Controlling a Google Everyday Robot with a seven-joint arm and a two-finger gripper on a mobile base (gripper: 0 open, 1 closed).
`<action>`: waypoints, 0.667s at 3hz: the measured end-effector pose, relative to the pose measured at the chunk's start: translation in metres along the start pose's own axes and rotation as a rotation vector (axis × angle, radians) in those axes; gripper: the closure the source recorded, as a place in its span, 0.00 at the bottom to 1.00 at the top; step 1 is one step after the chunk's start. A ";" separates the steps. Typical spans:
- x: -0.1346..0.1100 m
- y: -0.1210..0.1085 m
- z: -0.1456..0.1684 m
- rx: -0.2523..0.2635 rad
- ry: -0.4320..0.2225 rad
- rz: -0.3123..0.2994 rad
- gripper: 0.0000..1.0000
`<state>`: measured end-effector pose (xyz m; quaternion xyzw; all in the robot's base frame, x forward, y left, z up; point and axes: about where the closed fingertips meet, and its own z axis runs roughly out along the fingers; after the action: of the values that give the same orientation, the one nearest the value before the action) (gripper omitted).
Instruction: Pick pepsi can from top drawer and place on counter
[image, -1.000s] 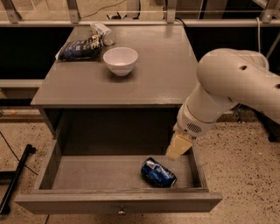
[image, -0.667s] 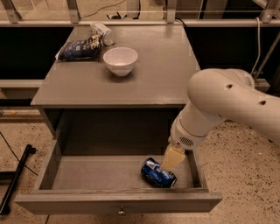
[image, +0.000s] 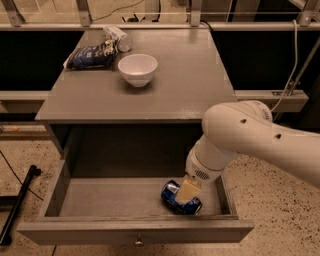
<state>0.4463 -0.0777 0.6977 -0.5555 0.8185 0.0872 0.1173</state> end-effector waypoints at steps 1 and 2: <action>0.003 0.000 0.018 0.014 0.007 0.016 0.34; 0.008 -0.004 0.031 0.030 0.024 0.026 0.32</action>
Offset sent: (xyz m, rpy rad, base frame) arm 0.0090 -0.0016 -0.0468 -0.0480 -0.0120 -0.0483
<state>0.4502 -0.0779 0.6652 -0.5441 0.8282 0.0698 0.1145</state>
